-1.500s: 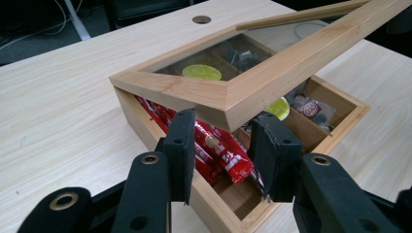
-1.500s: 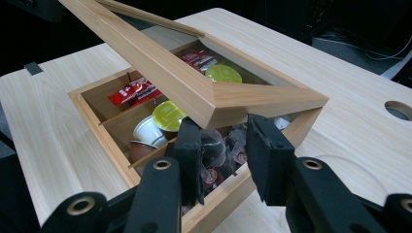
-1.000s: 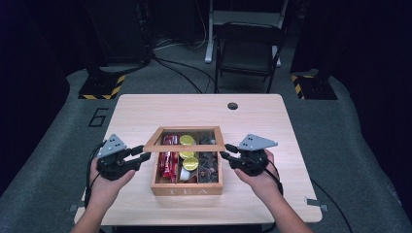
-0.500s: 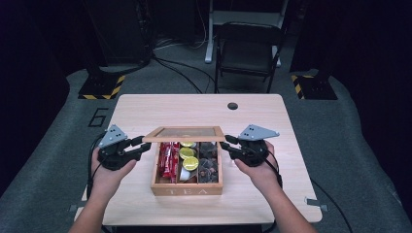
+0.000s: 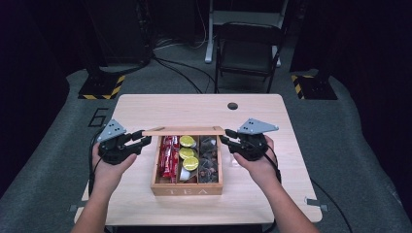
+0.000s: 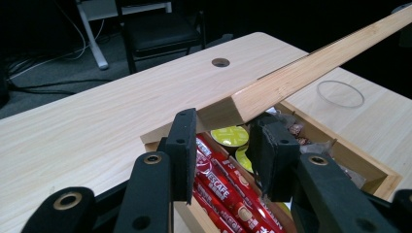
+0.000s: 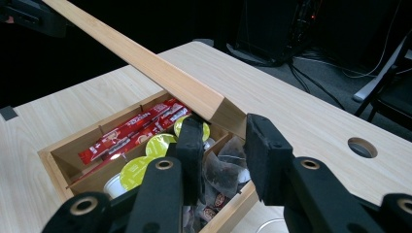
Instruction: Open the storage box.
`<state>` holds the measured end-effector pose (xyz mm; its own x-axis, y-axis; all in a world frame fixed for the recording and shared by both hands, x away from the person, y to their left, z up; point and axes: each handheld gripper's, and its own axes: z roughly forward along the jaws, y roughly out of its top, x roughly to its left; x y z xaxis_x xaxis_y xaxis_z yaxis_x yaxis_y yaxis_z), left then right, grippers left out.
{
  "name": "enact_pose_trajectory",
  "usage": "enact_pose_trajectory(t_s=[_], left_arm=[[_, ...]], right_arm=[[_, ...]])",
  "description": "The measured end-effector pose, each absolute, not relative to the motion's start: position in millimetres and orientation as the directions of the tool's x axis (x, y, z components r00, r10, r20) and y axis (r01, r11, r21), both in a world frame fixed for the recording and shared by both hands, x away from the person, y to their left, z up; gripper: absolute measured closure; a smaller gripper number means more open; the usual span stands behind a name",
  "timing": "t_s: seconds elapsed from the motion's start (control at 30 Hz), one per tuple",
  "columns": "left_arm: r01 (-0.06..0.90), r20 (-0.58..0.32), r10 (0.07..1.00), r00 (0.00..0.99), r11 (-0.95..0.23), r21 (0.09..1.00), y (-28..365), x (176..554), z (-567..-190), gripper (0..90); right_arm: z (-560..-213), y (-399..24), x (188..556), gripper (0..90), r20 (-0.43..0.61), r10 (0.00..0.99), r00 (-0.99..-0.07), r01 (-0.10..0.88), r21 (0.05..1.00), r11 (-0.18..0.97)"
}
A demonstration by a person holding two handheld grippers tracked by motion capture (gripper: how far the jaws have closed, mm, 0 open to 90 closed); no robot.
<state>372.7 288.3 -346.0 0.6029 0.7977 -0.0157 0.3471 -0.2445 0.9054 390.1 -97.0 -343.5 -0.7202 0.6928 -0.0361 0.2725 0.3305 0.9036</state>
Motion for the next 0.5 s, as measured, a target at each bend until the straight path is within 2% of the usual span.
enact_pose_trajectory(t_s=[0.5], left_arm=[[0.351, -0.015, 0.8, 0.6, -0.246, 0.904, 287, 390, -355, 60.3]], right_arm=[[-339, -95, 394, 68.6, -0.036, 0.705, -0.708, 0.278, 0.904, 0.326]])
